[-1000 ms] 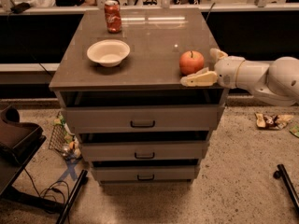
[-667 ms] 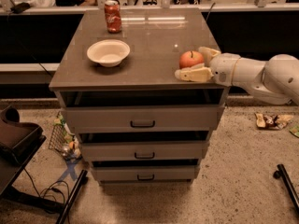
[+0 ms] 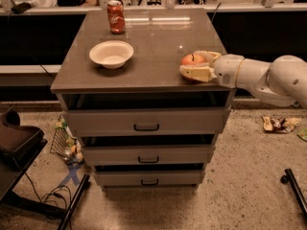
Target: Move apple near coke can
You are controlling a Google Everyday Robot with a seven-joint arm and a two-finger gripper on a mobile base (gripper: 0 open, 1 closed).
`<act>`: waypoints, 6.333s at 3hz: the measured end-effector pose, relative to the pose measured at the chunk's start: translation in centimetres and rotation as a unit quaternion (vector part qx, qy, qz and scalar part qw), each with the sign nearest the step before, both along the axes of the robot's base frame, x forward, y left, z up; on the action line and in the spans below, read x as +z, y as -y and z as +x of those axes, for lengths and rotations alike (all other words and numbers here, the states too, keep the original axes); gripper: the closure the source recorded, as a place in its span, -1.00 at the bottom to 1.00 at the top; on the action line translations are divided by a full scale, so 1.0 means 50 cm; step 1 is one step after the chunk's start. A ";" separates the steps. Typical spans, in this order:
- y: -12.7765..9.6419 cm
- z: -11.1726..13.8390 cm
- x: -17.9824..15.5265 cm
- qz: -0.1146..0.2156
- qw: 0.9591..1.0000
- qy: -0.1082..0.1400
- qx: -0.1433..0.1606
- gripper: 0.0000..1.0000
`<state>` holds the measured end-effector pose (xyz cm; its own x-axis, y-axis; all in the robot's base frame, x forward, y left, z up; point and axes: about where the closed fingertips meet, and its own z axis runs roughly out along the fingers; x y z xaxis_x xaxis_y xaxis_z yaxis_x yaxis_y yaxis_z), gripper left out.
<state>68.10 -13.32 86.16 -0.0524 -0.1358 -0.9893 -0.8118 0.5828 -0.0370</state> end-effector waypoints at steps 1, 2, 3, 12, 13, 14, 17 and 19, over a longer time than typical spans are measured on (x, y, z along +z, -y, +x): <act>-0.006 0.000 0.000 0.000 1.000 0.000 0.002 0.74; -0.012 0.000 0.000 0.001 1.000 0.000 0.004 1.00; -0.013 0.024 0.026 -0.001 1.000 0.010 0.007 1.00; -0.228 0.587 0.105 0.048 0.993 0.013 -0.111 1.00; -0.272 0.594 0.060 0.036 0.994 0.004 -0.099 1.00; -0.301 0.590 0.010 0.015 0.996 -0.021 -0.087 0.95; -0.321 0.591 0.001 0.015 0.996 -0.024 -0.083 -0.57; -0.330 0.592 -0.005 0.015 0.996 -0.025 -0.080 -1.00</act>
Offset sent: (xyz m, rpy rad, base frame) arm 0.0001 0.0027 0.0000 0.0006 0.0002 0.0041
